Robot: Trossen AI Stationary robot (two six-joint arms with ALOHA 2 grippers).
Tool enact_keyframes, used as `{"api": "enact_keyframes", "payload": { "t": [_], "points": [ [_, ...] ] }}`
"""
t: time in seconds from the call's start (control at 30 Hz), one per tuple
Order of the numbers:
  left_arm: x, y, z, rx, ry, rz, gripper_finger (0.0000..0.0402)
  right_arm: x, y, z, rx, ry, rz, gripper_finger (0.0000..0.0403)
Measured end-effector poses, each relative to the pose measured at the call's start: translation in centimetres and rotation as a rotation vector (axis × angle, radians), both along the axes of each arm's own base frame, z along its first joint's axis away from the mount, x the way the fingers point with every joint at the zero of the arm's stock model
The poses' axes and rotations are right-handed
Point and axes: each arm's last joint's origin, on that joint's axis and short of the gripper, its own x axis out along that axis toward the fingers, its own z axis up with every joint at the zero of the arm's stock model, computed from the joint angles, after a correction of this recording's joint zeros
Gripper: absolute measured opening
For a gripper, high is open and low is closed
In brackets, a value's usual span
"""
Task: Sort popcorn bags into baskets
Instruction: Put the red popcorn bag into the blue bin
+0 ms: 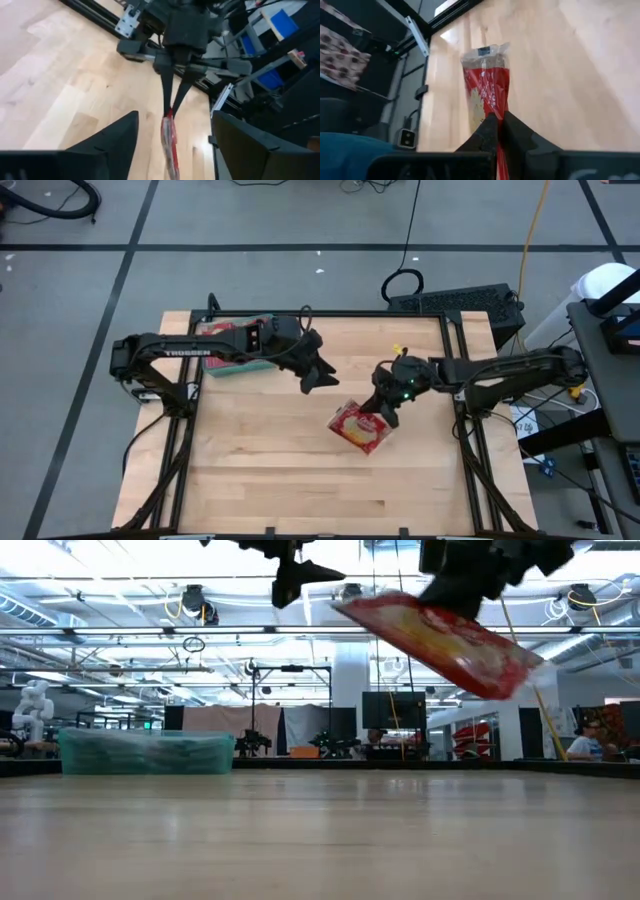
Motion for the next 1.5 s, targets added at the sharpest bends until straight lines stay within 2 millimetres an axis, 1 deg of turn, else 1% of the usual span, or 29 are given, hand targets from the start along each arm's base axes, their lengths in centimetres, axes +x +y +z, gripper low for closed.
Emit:
{"api": "enact_keyframes", "payload": {
  "t": [0.1,0.2,0.3,0.4,0.5,0.6,0.67,0.73,0.8,0.93,0.97,1.03,1.13,1.23,1.33,1.43,1.5],
  "points": [
    [0.0,0.0,0.4,-0.015,-0.004,0.01,0.0268,0.3,-0.6,1.4,-0.059,-0.011,0.005,0.0001],
    [-0.1,-0.1,0.2,-0.026,0.031,0.009,0.027,0.6,-1.2,2.7,-0.121,-0.024,-0.031,0.0001],
    [0.0,-0.6,0.0,-0.015,0.041,-0.011,0.0271,0.9,-2.0,3.5,-0.151,-0.042,-0.05,0.0001],
    [0.8,-1.2,-0.7,-0.012,0.047,-0.036,0.0271,1.2,-2.6,4.1,-0.169,-0.066,-0.066,0.0001],
    [1.5,-1.7,-2.1,-0.021,0.1,-0.03,0.027,1.5,-3.1,4.2,-0.18,-0.064,-0.075,0.0001],
    [2.2,-1.9,-3.1,-0.042,0.127,-0.019,0.0254,1.5,-3.3,4.3,-0.195,-0.079,-0.072,0.0001],
    [2.8,-1.9,-4.0,-0.054,0.155,0.015,0.0229,1.6,-3.3,4.4,-0.217,-0.094,-0.062,0.0001],
    [3.1,-1.8,-4.6,-0.057,0.166,0.023,0.019,1.6,-3.3,4.5,-0.228,-0.102,-0.059,0.0001],
    [3.5,-1.6,-4.6,-0.046,0.131,0.022,0.0141,1.6,-3.4,4.5,-0.229,-0.106,-0.062,0.0001],
    [3.6,-1.1,-4.4,-0.039,0.098,0.025,0.0031,1.7,-3.4,4.6,-0.217,-0.115,-0.075,0.0001],
    [3.6,-1.0,-4.3,-0.039,0.094,0.029,0.002,1.7,-3.5,4.6,-0.204,-0.112,-0.086,0.0002],
    [3.3,-0.6,-3.8,-0.041,0.089,0.042,0.0022,1.5,-3.7,4.9,-0.182,-0.116,-0.133,0.0008],
    [2.1,0.2,-2.7,-0.04,0.089,0.073,0.0025,0.8,-4.1,5.7,-0.164,-0.126,-0.231,0.0031],
    [0.3,1.0,-0.9,-0.014,0.083,0.129,0.0018,-0.2,-4.6,6.5,-0.155,-0.143,-0.338,0.0065],
    [-1.9,1.7,1.0,0.036,0.078,0.248,0.0018,-1.3,-5.0,7.3,-0.151,-0.163,-0.427,0.01],
    [-3.9,2.3,3.2,0.091,0.024,0.377,0.0018,-1.7,-5.1,7.9,-0.147,-0.196,-0.488,0.013],
    [-5.2,2.5,4.6,0.126,-0.03,0.457,0.0018,-1.5,-5.2,7.9,-0.134,-0.21,-0.511,0.0147]
  ]
}}
